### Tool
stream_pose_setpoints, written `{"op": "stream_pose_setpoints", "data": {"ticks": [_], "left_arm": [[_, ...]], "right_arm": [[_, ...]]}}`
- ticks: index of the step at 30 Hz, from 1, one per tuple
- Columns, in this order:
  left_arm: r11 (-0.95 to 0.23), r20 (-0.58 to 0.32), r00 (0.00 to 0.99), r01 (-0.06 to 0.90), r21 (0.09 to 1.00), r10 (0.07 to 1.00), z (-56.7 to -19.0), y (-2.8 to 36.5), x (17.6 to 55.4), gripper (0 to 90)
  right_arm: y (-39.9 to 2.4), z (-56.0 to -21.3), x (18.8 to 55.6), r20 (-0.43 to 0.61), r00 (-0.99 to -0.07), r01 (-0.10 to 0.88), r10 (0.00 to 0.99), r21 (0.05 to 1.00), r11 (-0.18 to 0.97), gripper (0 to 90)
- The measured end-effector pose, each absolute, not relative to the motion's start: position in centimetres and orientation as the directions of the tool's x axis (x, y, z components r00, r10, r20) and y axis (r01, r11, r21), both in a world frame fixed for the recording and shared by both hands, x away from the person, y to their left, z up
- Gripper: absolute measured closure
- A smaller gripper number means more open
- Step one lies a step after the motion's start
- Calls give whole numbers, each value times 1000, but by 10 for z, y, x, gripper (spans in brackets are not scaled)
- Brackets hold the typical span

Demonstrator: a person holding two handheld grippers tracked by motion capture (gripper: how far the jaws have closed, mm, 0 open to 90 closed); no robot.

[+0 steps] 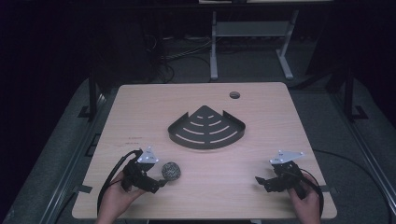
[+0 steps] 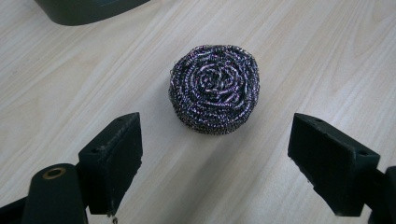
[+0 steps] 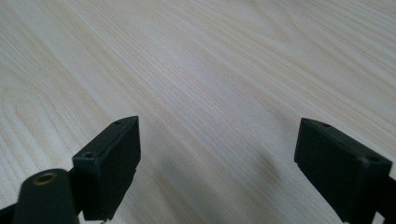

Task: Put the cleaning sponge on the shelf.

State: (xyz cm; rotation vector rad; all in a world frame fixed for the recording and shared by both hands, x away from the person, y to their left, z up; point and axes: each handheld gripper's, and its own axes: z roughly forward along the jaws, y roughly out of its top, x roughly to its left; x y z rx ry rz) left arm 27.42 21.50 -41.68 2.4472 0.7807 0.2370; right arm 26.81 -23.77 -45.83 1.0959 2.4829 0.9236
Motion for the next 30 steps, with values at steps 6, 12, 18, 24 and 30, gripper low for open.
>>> {"op": "stream_pose_setpoints", "data": {"ticks": [6, 12, 18, 24, 30], "left_arm": [[-685, 0, 821, 476, 552, 570, -418, 207, 280, 172], [-699, -2, 831, 470, 539, 557, -418, 201, 285, 172], [-707, -5, 833, 473, 526, 554, -422, 196, 290, 172], [-715, -12, 834, 481, 508, 552, -426, 193, 295, 172], [-715, -23, 832, 491, 498, 555, -430, 189, 300, 173]], "right_arm": [[-238, -458, 268, 9, -674, 566, 739, 649, 508, 140], [-238, -458, 268, 6, -677, 557, 736, 657, 508, 140], [-236, -457, 267, 2, -687, 551, 727, 654, 519, 141], [-236, -457, 268, 8, -685, 556, 728, 651, 516, 141], [-236, -457, 268, 10, -686, 559, 728, 648, 517, 140]]}}
